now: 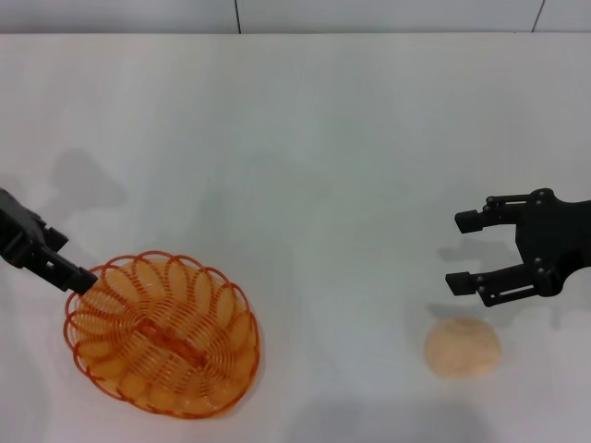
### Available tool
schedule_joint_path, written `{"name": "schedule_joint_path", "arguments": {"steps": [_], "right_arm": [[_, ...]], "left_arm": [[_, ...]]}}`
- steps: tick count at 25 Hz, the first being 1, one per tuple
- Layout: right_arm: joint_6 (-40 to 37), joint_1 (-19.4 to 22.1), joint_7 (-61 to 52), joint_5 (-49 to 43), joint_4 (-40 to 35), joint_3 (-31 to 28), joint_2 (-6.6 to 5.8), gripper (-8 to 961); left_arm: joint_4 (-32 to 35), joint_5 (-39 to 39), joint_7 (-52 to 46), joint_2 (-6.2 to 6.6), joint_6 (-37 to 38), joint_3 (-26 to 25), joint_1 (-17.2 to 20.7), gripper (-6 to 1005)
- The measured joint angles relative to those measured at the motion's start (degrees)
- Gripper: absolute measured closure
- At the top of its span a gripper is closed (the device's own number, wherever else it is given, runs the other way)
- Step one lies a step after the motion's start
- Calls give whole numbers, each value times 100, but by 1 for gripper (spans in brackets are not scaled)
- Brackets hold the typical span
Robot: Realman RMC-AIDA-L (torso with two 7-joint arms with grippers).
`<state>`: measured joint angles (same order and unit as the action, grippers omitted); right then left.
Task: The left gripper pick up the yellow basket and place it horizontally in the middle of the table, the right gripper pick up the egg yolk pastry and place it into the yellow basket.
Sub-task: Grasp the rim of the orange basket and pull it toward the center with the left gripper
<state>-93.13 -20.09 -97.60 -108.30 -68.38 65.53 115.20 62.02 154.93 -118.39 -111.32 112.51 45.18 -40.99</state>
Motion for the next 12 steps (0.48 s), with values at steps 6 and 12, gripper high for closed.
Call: {"name": "schedule_joint_path", "arguments": {"steps": [6, 12], "right_arm": [[10, 2, -3, 47, 0, -6, 2, 111], [32, 5, 24, 55, 2, -22, 2, 112]], "left_arm": [[-10, 122, -682, 1, -40, 210, -45, 133], [-62, 170, -1413, -44, -131, 635, -39, 134]]}}
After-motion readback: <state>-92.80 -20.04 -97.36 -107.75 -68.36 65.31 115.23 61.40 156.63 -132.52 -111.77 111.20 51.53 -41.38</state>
